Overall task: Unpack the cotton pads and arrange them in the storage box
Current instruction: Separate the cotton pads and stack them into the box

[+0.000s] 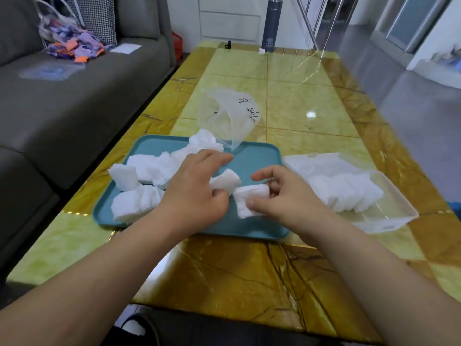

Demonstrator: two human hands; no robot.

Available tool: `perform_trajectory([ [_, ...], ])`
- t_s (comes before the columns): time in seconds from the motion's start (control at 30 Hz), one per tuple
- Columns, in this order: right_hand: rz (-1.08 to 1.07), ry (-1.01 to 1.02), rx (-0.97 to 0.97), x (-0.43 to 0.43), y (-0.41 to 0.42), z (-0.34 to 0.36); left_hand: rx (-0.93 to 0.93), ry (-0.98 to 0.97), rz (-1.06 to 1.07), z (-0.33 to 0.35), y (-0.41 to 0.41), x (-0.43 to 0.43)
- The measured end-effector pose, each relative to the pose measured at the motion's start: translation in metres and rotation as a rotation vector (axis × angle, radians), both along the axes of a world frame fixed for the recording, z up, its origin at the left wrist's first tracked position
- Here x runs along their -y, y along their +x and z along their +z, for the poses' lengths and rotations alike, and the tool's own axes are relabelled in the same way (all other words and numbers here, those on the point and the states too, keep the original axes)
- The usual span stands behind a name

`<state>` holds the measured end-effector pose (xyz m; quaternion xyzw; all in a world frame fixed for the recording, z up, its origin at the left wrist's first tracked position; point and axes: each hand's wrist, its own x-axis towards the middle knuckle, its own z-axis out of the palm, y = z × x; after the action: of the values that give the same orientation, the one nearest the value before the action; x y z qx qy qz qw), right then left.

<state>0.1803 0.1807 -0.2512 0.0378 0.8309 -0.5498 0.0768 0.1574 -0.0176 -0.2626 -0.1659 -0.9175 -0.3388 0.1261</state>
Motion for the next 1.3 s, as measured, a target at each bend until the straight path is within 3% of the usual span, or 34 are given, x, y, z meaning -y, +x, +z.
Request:
perform_trajectory([
  [0.1, 0.004, -0.073, -0.073, -0.003, 0.004, 0.003, 0.186, 0.131, -0.052, 0.002, 0.009, -0.002],
  [0.23, 0.027, -0.101, -0.115, -0.004, 0.005, 0.004, 0.38, 0.161, -0.192, 0.002, 0.014, -0.003],
  [0.37, 0.046, -0.07, -0.116, 0.0, 0.004, -0.004, 0.367, 0.077, -0.213, 0.0, 0.012, -0.003],
  [0.5, -0.007, 0.039, -0.133, 0.003, 0.002, -0.016, 0.354, 0.004, -0.102, -0.007, 0.009, -0.005],
  [0.73, -0.028, -0.203, 0.034, 0.018, 0.002, -0.018, 0.349, 0.009, -0.126, -0.012, 0.008, -0.012],
  [0.87, -0.104, -0.141, -0.006, 0.023, 0.002, -0.024, 0.327, 0.002, -0.093, -0.012, 0.008, -0.014],
  [1.13, 0.006, -0.035, -0.08, 0.015, 0.005, -0.014, 0.325, 0.036, -0.077, -0.012, 0.006, -0.01],
  [1.3, 0.045, 0.18, -0.165, 0.006, 0.004, -0.015, 0.371, 0.063, -0.119, -0.006, 0.006, -0.005],
])
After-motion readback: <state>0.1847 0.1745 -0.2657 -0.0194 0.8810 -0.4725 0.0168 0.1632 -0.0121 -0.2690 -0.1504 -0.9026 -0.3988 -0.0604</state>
